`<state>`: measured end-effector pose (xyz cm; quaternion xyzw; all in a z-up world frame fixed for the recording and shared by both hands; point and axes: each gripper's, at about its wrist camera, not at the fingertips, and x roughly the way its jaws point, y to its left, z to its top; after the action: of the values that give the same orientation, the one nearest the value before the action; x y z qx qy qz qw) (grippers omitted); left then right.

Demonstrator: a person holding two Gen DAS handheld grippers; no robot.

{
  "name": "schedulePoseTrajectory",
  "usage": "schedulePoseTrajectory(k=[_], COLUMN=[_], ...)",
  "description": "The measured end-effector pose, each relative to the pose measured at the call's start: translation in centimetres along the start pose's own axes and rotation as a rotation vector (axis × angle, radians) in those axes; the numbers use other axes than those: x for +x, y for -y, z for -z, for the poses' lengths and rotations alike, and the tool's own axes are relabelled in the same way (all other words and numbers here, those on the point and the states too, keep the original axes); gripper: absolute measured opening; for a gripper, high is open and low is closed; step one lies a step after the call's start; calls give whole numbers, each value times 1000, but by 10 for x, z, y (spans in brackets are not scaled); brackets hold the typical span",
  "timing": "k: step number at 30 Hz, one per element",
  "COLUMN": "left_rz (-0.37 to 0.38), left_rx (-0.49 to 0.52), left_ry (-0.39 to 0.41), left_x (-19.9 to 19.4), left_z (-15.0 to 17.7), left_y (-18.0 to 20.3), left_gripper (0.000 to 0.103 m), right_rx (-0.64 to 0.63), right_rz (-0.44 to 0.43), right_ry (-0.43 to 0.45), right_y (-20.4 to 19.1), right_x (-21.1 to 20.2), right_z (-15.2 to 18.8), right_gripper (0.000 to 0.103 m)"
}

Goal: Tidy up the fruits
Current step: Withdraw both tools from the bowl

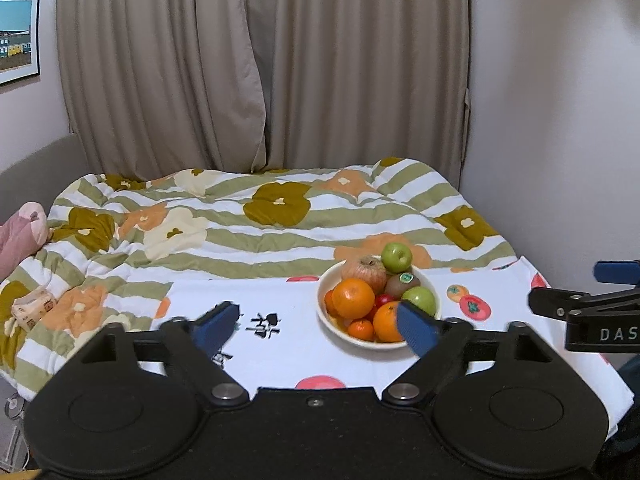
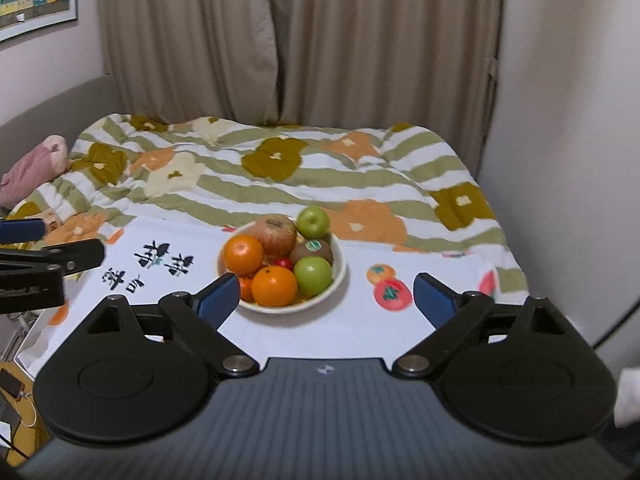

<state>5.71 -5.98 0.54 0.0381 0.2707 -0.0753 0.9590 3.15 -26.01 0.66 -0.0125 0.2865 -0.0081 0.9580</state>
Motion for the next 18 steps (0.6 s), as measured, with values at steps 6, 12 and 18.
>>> schedulePoseTrajectory(k=[6,12,18], left_rz=[-2,1,5], left_rx=[15,0,-5], left_ry=[-10,-27,-48], left_x=[-10,-11,-9], left_z=[13,21,25], left_y=[-5,-9,-10], left_gripper=[103,103,103], right_rx=[15,50,61], right_rz=[55,71,84], right_ry=[-44,-65,-77], right_y=[-4,-3,-4], right_x=[-11,-14,-9], right_z=[17,23,22], right_gripper=[103,103,103])
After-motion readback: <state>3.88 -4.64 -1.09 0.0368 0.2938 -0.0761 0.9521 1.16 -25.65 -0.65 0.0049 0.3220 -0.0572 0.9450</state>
